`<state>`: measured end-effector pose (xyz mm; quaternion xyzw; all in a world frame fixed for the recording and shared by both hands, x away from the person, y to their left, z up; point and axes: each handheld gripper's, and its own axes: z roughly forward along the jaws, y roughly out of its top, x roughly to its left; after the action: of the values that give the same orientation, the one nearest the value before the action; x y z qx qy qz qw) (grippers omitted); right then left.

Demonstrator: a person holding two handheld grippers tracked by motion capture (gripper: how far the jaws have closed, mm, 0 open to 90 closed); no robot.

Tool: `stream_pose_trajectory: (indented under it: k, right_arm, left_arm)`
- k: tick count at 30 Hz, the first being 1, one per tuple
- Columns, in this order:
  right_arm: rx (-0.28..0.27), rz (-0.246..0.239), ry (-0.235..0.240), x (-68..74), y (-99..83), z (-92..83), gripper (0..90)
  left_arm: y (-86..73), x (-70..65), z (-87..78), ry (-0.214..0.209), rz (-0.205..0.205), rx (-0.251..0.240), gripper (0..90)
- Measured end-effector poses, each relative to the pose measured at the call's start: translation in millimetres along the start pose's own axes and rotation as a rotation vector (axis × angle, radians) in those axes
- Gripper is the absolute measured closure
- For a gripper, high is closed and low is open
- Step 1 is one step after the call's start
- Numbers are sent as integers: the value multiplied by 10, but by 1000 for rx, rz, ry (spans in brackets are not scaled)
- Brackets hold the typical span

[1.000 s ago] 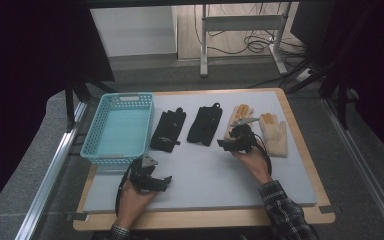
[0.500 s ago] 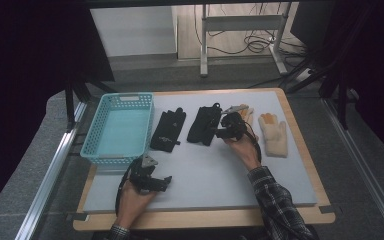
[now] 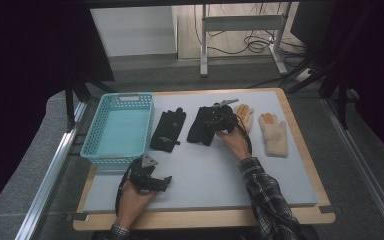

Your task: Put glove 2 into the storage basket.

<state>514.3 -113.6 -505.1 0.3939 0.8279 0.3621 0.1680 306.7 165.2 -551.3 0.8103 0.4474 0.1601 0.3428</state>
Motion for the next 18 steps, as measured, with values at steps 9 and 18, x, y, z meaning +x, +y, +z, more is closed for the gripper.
stream_pose_trajectory:
  k: [9, 18]
  right_arm:
    - [46, -10, -51, 8, 33, 323, 356]
    - [69, 22, 9, -3, 65, 329, 687]
  left_arm:
    - [-1, -1, 1, -1, -2, -3, 34]
    - [-2, -1, 1, -1, -1, -3, 35]
